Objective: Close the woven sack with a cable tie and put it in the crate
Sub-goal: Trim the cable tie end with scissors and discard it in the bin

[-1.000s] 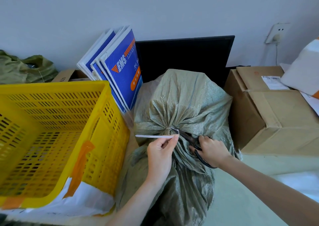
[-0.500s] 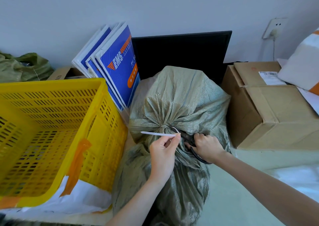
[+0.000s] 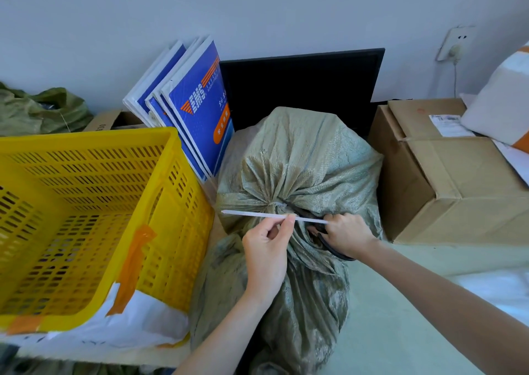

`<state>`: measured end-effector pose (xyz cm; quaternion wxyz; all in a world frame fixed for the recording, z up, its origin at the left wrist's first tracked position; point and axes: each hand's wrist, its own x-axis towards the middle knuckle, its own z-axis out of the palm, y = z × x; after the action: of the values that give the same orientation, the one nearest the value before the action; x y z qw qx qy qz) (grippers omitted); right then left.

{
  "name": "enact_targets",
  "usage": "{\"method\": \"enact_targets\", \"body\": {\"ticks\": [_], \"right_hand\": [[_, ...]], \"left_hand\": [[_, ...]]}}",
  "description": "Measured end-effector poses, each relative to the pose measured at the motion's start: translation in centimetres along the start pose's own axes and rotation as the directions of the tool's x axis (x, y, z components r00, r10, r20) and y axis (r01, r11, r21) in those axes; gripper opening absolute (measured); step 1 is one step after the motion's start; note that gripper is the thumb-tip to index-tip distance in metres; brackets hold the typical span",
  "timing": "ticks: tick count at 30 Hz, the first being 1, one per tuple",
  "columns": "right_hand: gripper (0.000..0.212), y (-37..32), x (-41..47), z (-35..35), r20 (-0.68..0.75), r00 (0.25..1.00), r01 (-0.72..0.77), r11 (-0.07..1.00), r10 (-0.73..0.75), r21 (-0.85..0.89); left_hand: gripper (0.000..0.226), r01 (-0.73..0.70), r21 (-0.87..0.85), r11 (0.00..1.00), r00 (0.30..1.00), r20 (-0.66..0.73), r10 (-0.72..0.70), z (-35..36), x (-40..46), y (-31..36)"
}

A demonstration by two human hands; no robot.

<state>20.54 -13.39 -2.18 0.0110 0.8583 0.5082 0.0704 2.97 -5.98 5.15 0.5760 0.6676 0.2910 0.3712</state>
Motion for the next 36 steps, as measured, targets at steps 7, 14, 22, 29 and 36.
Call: {"method": "enact_targets", "body": {"ticks": [7, 14, 22, 29, 36], "right_hand": [[0.071, 1.0, -4.0, 1.1, -0.257, 0.966, 0.016, 0.995, 0.009, 0.096], [0.056, 3.0, -12.8, 5.3, -0.044, 0.915, -0.387, 0.905, 0.4, 0.179], [0.048, 3.9, -18.7, 8.3, 0.271, 0.753, -0.635, 0.77, 0.6, 0.059], [0.039, 3.5, -19.3, 8.3, 0.342, 0.755, -0.583, 0.812, 0.559, -0.04], [0.036, 3.1, -19.5, 9.0, 0.279, 0.82, -0.549, 0.823, 0.499, 0.143]], "left_hand": [[0.016, 0.071, -0.055, 0.996, 0.989, -0.128, -0.078, -1.5, 0.2, -0.7], [0.017, 0.155, -0.029, 0.988, 0.988, -0.005, -0.155, -1.6, -0.8, -2.7], [0.024, 0.179, 0.028, 0.983, 0.959, 0.219, -0.181, 0.3, -2.6, -3.3], [0.03, 0.147, 0.12, 0.982, 0.927, 0.331, -0.179, 1.0, -2.9, -4.0], [0.025, 0.176, 0.158, 0.972, 0.88, 0.418, -0.227, 1.7, -2.8, -4.5]]}}
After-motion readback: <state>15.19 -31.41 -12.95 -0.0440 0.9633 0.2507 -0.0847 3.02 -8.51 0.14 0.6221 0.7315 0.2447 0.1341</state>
